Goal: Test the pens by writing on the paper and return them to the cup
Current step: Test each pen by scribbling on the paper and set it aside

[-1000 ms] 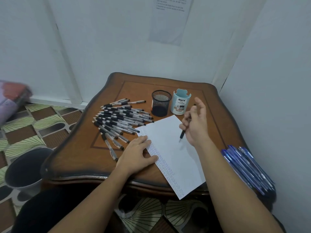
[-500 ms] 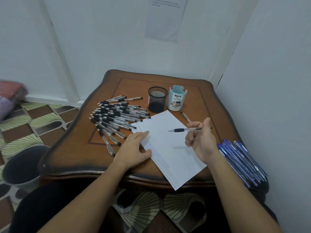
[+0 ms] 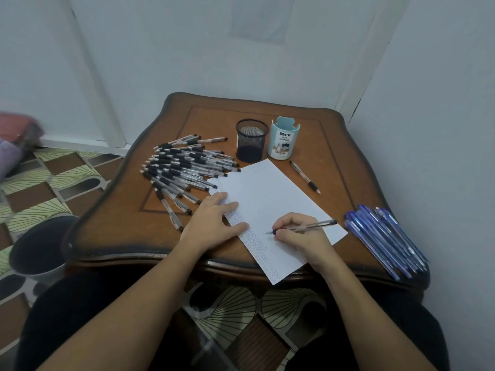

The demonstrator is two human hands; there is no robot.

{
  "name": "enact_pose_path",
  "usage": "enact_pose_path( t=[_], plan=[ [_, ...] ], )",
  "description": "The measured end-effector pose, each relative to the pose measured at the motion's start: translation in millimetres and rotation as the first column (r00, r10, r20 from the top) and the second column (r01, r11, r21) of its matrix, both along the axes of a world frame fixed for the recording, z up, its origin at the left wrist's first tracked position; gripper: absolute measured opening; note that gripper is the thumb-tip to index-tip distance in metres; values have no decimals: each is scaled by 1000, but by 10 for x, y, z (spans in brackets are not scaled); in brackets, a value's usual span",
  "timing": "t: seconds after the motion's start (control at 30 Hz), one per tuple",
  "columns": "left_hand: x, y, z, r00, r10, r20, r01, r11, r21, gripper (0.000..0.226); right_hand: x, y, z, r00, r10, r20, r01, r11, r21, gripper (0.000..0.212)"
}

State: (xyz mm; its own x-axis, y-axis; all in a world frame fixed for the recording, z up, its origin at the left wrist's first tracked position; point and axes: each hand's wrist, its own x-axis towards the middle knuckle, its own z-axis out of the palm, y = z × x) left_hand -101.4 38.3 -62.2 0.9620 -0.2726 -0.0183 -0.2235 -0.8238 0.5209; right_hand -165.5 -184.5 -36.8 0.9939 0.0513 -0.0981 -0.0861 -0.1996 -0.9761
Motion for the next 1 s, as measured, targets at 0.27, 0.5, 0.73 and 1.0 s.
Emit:
enact_pose_path(
  t=[0.27,0.5,0.73,1.0],
  plan=[
    [4,1,-7,1000,11,4,-10,1000,-26,67,-102,22,-76,997,48,53,-38,984,-172,14],
    [1,1,-4,1000,16,12,-15,999,-52,67,-96,21,-110,995,63,83,-46,979,-198,8],
    [6,-3,-1,1000,22,11,-22,999,-44,66,-95,33,-190,995,14,98,2,988,-154,19],
    [-2,-11,10,1000,27,12,-27,999,-43,66,-100,41,-208,993,25,117,-6,987,-163,21]
  ],
)
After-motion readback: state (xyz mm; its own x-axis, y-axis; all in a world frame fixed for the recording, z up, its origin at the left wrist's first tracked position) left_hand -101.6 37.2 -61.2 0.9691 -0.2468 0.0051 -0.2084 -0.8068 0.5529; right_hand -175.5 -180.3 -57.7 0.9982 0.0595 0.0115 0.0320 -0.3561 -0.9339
